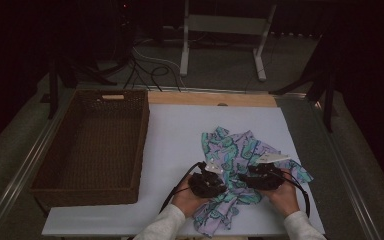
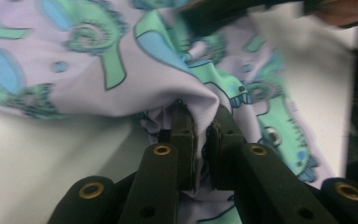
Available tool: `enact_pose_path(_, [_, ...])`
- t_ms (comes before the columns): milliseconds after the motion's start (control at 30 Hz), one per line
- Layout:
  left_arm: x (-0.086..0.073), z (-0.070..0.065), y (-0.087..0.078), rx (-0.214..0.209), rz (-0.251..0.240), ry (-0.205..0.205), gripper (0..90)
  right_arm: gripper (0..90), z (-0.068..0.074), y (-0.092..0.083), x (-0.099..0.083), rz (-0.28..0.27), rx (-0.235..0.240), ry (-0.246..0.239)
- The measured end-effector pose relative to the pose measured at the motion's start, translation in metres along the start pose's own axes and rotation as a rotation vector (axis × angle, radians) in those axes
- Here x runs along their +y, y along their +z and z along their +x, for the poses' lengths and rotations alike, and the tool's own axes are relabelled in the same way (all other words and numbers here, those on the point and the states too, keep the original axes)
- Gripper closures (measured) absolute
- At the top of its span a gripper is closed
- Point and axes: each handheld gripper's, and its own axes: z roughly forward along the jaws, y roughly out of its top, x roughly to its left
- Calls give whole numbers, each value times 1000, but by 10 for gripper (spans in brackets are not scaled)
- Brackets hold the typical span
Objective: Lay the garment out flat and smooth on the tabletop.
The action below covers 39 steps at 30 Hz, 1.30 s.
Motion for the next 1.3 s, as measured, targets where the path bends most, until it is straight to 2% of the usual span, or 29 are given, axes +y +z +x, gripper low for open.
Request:
enact_pose_path(33, [0,-2,1,-17,1,5,829,615,0,1,0,13,0,-11])
enact_pose_path(100, [1,-6,1,-34,-2,21,812,740,1,-1,0,49,-36,-18])
enact_pose_path(167, [2,-4,-3,-17,-17,23,738,781,0,-6,-1,55,-38,-18])
enact_pose_path(200, [2,-1,-6,-8,-24,16,704,789,-2,-10,-2,62,-54,-21])
enact_pose_path(333, [4,18,-20,61,-70,-35,616,793,-9,-21,-8,65,-62,-13])
enact_pose_path(367, [4,18,-20,61,-70,-35,599,793,-11,-24,-9,67,-66,-7])
enact_pose_path(400, [4,28,-26,86,-100,-66,582,793,-14,-26,-11,70,-72,-5])
enact_pose_path(433, [4,28,-26,86,-100,-66,560,793,-14,-26,-11,70,-72,-5])
enact_pose_path(467, [6,36,-28,116,-117,-90,546,792,-18,-31,-14,76,-92,-1])
enact_pose_path(500, [6,41,-29,129,-121,-98,543,792,-20,-33,-15,79,-98,5])
enact_pose_path(567, [6,41,-29,129,-121,-98,533,792,-22,-36,-17,77,-100,11])
enact_pose_path(600, [9,52,-29,165,-140,-131,520,791,-26,-41,-19,69,-109,40])
enact_pose_path(633, [9,52,-29,165,-140,-131,514,791,-28,-44,-21,65,-113,47])
enact_pose_path(767, [17,66,-25,221,-163,-158,484,789,-37,-50,-27,61,-126,79])
enact_pose_path(900, [24,75,-20,248,-177,-164,458,789,-41,-54,-30,57,-132,95])
enact_pose_path(933, [29,81,-16,272,-182,-166,448,789,-43,-56,-31,45,-128,105])
enact_pose_path(1033, [37,91,-8,309,-175,-178,444,788,-43,-56,-30,42,-130,103])
enact_pose_path(1200, [44,104,3,318,-168,-212,463,788,-42,-56,-30,40,-129,102])
enact_pose_path(1233, [46,110,9,334,-164,-219,464,787,-42,-56,-30,36,-125,101])
enact_pose_path(1300, [47,117,14,329,-163,-249,470,786,-42,-56,-30,34,-126,109])
